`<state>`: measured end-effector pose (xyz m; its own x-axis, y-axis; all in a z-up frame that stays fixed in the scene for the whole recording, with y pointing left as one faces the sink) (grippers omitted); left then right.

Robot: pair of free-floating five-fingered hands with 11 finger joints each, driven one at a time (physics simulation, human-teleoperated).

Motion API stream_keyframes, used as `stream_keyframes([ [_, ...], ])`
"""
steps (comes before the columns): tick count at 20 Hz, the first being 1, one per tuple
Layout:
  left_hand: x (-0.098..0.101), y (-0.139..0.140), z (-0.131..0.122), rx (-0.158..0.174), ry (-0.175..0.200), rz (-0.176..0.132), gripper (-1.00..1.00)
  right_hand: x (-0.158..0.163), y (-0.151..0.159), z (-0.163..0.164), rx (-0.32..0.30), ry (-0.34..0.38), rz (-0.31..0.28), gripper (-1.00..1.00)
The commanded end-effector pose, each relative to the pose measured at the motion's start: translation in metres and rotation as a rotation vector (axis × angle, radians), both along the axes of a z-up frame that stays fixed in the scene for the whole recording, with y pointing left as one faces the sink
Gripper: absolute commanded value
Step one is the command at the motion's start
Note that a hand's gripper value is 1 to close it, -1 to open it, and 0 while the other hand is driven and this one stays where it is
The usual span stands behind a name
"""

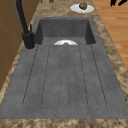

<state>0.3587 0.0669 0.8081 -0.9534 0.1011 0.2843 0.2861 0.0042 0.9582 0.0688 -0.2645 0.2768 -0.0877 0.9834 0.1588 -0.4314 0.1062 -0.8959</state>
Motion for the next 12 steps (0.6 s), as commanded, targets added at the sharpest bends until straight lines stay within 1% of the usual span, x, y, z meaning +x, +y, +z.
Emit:
stream_keyframes([
  [1,-0.024,0.013,0.000,0.022,-0.047,-0.037,1.00,0.000,0.000,0.000,0.000,0.000,0.000,0.00],
  [8,-0.071,0.034,-0.001,0.033,-0.069,-0.019,1.00,0.000,0.000,0.000,0.000,0.000,0.000,0.00],
  [12,-0.103,0.046,-0.006,0.034,-0.063,-0.008,1.00,0.000,0.000,0.000,0.000,0.000,0.000,0.00],
])
